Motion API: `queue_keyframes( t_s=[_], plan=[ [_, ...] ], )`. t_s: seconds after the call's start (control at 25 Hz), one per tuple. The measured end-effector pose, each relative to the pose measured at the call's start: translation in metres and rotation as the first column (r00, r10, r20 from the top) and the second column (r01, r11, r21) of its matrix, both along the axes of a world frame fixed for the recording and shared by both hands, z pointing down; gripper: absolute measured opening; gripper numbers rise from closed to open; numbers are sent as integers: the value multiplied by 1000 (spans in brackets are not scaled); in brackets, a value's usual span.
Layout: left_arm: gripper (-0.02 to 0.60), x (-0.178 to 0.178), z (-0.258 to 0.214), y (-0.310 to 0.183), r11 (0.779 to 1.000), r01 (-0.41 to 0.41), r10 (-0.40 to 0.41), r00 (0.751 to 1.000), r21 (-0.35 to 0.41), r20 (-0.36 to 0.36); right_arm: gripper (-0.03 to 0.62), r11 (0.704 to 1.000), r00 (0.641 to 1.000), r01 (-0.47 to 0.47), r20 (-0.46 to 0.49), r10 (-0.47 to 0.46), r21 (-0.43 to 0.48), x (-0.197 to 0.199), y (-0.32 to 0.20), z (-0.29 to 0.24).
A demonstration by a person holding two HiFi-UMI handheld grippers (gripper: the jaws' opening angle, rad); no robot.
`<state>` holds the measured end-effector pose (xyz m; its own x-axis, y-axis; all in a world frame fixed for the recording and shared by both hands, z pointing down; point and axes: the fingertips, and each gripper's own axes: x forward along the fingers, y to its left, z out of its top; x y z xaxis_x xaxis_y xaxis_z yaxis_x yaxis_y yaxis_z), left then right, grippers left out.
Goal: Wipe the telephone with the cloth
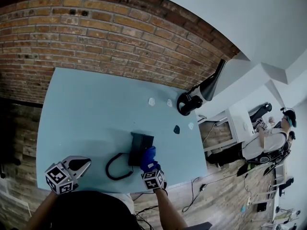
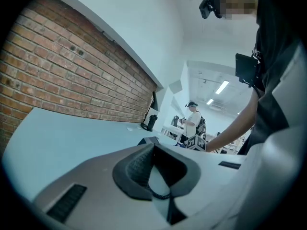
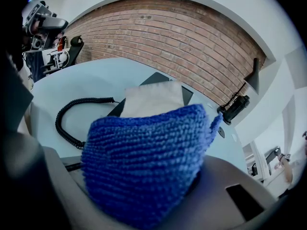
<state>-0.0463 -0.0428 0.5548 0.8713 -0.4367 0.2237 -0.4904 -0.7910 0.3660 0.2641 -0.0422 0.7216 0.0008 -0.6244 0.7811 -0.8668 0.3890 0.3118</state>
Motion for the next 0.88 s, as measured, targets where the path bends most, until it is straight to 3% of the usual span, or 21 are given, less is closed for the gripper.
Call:
queue_keyframes(
  t_s=[0.36,0.52,0.64,0.72,0.8,0.88],
  plan=[
    [23,4,2,3,1000,-15,15,1000,24,11,69,1000,1000,-28,8,28,-5,-6,18,10],
    [23,6,6,6,999,-17,16,1000,41,19,67,993,999,29,30,-26,-113,-23,53,42],
    [23,5,0,6,997,-16,15,1000,72,23,74,991,982,-93,154,108,-101,-29,66,41],
    [23,1,-5,2,995,-12,9,999,96,30,74,986,937,-144,308,162,-81,-46,63,28],
    [23,-2,-7,-1,994,4,-8,999,106,36,72,994,908,-108,405,107,-19,-70,58,7],
    [23,-5,-8,-6,994,16,-20,999,109,40,69,998,907,-43,422,16,55,-96,54,-16]
  ],
)
